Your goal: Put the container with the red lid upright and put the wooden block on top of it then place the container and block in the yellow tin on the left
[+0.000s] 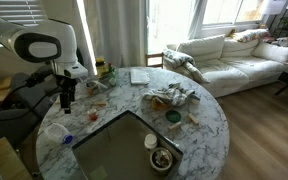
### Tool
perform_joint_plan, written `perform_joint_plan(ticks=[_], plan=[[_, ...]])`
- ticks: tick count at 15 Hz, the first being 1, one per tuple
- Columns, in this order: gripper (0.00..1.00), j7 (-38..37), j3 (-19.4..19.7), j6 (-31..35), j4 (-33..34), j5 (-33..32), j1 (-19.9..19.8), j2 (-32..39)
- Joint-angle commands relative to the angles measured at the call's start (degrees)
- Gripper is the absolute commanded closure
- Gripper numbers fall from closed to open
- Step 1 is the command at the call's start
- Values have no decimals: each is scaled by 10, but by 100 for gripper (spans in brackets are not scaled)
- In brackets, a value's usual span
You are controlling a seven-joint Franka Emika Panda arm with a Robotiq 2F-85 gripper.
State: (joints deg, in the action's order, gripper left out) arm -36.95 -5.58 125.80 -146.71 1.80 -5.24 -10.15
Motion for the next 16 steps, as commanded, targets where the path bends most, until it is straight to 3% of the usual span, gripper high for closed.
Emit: perform_joint_plan(ticks=[1, 6, 10, 16], plan=[[0, -3, 11, -1, 3, -2, 11, 4], [0, -5, 12, -1, 8, 0, 11, 5], [0, -23, 35, 53, 15, 23, -2, 49], [0, 6, 71, 160, 29, 150, 6, 124]])
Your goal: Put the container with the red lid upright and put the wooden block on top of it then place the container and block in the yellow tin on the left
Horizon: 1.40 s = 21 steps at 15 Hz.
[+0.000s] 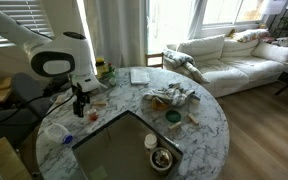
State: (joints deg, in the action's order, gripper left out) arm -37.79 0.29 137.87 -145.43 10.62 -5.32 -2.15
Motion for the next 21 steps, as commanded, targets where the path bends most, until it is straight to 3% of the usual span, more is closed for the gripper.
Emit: perform_joint_plan(ticks=[1, 5, 9, 12, 17, 21], plan=[[0, 21, 13, 53, 19, 85, 8, 55], [0, 53, 13, 70, 40, 179, 5, 98], [0, 62, 10, 57, 68, 228, 4, 143], [0, 58, 13, 54, 83, 241, 3, 167], [10, 59, 15, 39, 106, 245, 0, 207], [44, 81, 7, 15, 123, 281, -11, 223]])
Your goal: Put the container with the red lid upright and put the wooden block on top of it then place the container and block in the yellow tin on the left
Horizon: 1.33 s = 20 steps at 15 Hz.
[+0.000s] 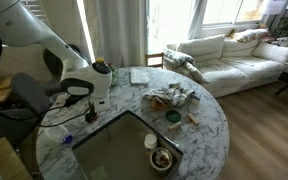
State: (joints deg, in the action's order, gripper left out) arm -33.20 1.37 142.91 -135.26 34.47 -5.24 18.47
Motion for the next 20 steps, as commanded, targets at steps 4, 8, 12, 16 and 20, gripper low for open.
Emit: perform_joint_plan(ticks=[4, 8, 12, 16, 20], plan=[[76, 34, 6, -83, 37, 71, -10, 30], [76, -67, 38, -67, 32, 11, 30, 17], [76, -241, 68, -30, 24, -135, 86, -3], [76, -420, 94, -22, 29, -318, 143, -8], [76, -583, 114, -50, 40, -507, 187, -3]])
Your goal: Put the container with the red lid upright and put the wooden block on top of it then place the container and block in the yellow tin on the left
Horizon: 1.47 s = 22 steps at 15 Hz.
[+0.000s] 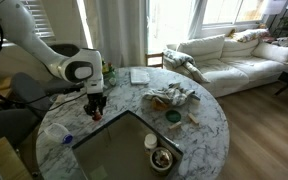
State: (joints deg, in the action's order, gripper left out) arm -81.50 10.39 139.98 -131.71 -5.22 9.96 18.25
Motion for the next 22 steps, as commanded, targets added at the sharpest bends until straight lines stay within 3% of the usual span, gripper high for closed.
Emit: perform_joint_plan(ticks=[1, 5, 11, 12, 14, 17, 22], plan=[[76, -137, 26, -31, 6, -155, 44, -2], [76, -222, 5, -83, 17, -277, 52, 3], [76, -244, -41, -127, 29, -320, 45, 20], [26, -236, -48, -137, 31, -318, 43, 22], [21, -234, -55, -138, 30, -312, 37, 18], [0, -226, -61, -134, 27, -302, 28, 8], [0, -148, -74, -73, -1, -223, -21, -33]])
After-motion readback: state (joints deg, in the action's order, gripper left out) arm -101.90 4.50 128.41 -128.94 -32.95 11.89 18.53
